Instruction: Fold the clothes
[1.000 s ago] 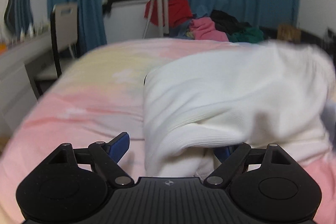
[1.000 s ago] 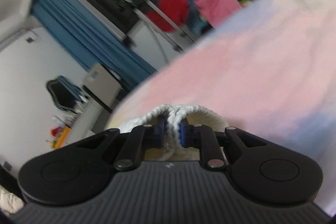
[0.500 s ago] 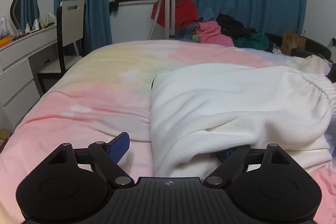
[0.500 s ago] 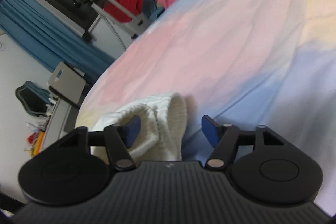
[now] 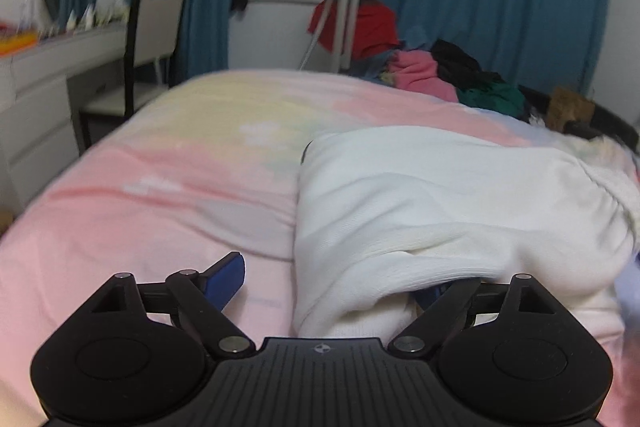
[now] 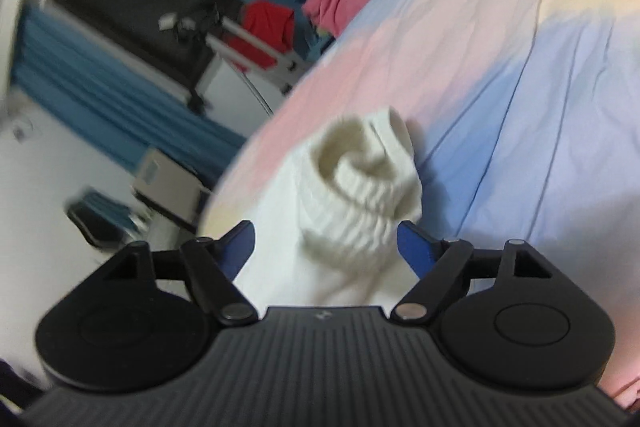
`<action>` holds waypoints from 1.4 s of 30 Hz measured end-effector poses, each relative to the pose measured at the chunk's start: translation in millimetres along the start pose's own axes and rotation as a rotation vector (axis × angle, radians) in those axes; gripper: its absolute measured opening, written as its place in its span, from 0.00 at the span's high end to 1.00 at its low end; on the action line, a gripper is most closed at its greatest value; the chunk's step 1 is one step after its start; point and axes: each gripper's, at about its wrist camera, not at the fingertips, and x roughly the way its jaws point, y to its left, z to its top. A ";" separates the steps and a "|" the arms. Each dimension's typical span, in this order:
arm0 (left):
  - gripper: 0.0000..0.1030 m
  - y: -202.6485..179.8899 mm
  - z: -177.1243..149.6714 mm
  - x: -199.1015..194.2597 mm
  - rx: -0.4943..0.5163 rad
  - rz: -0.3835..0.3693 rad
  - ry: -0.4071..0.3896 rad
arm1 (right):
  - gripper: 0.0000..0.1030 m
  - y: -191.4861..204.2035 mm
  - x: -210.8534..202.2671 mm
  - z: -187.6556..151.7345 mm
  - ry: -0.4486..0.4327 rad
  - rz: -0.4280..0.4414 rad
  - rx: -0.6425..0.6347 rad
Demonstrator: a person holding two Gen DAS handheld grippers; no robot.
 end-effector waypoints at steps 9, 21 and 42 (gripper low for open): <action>0.15 19.0 3.8 0.3 -0.152 -0.010 0.039 | 0.18 -0.7 40.5 -25.1 0.115 -0.135 -0.087; 0.14 55.7 -1.0 9.3 -0.385 -0.039 0.118 | 0.18 -7.5 38.4 -17.8 0.127 0.058 0.031; 0.13 53.0 1.9 9.1 -0.358 -0.026 0.138 | 0.11 1.9 70.8 -16.6 0.134 0.032 -0.014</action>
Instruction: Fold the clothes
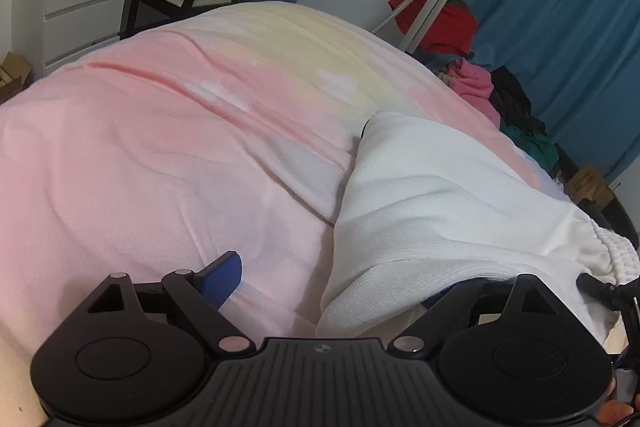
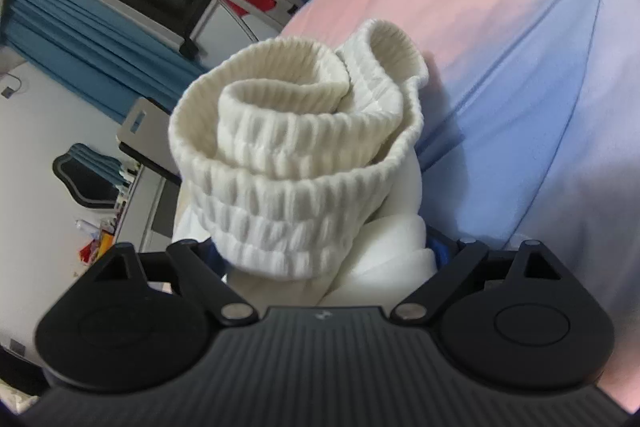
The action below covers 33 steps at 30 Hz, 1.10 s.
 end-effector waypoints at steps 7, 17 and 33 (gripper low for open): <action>0.08 1.0 4.7 -30.3 -0.007 -0.163 0.107 | 0.57 7.2 -20.7 -0.9 -0.045 -0.103 0.007; 0.04 22.8 7.8 11.8 -0.244 -0.379 0.168 | 0.61 13.2 -26.6 4.1 -0.109 -0.134 -0.014; 0.55 23.5 18.7 31.6 -0.263 -0.476 0.261 | 0.62 41.7 -44.0 -0.6 -0.157 -0.162 -0.105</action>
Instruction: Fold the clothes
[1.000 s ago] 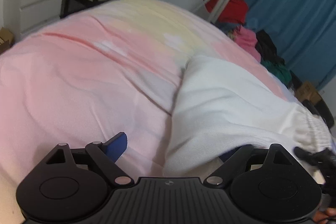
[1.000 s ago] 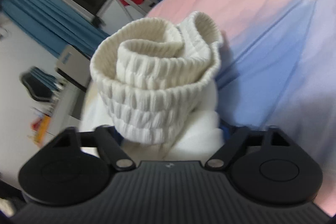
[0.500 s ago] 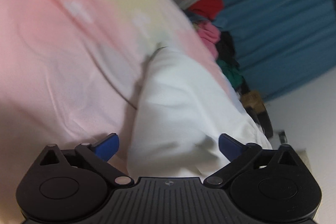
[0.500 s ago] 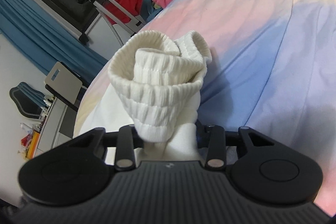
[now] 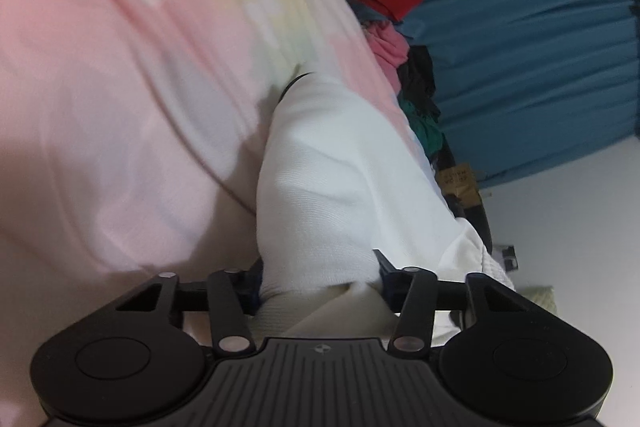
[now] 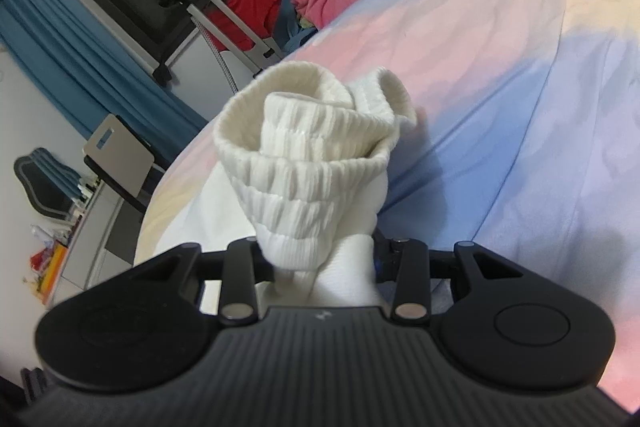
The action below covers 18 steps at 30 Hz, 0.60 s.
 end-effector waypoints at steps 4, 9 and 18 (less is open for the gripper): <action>0.58 -32.6 5.0 -13.6 0.048 -0.035 0.012 | 0.62 15.5 -25.1 17.8 -0.053 0.025 -0.049; 0.60 -102.8 7.6 0.1 0.127 -0.054 0.022 | 0.62 11.0 -56.1 58.1 -0.120 0.060 -0.012; 0.60 -267.1 9.2 143.1 0.275 -0.117 0.089 | 0.62 -65.6 -87.3 181.8 -0.238 0.001 0.115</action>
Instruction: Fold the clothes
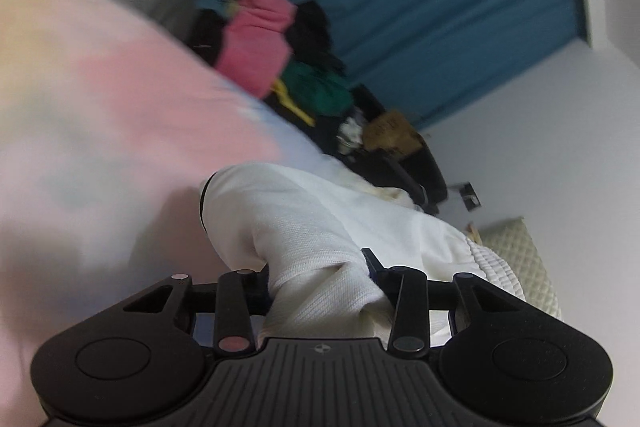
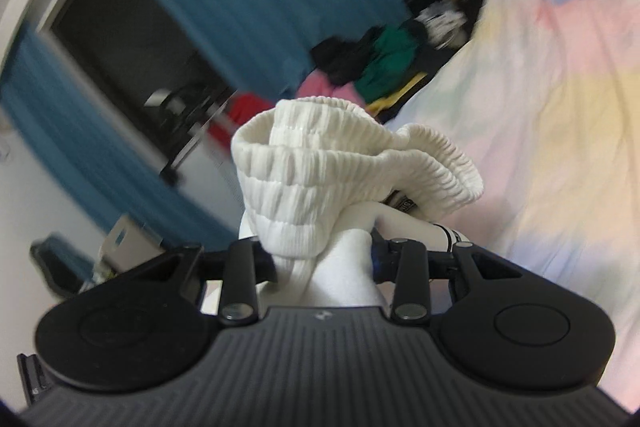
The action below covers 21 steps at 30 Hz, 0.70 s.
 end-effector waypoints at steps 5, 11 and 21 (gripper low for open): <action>0.60 -63.4 14.5 122.6 0.043 -0.012 0.059 | 0.62 -59.2 19.7 78.3 -0.063 -0.107 0.102; 0.60 -68.4 7.8 240.1 0.097 0.004 0.138 | 0.62 -134.0 50.4 102.8 -0.084 -0.211 0.223; 0.54 48.4 -78.0 236.9 0.304 0.030 0.256 | 0.59 -209.9 56.2 -16.3 0.023 -0.272 0.234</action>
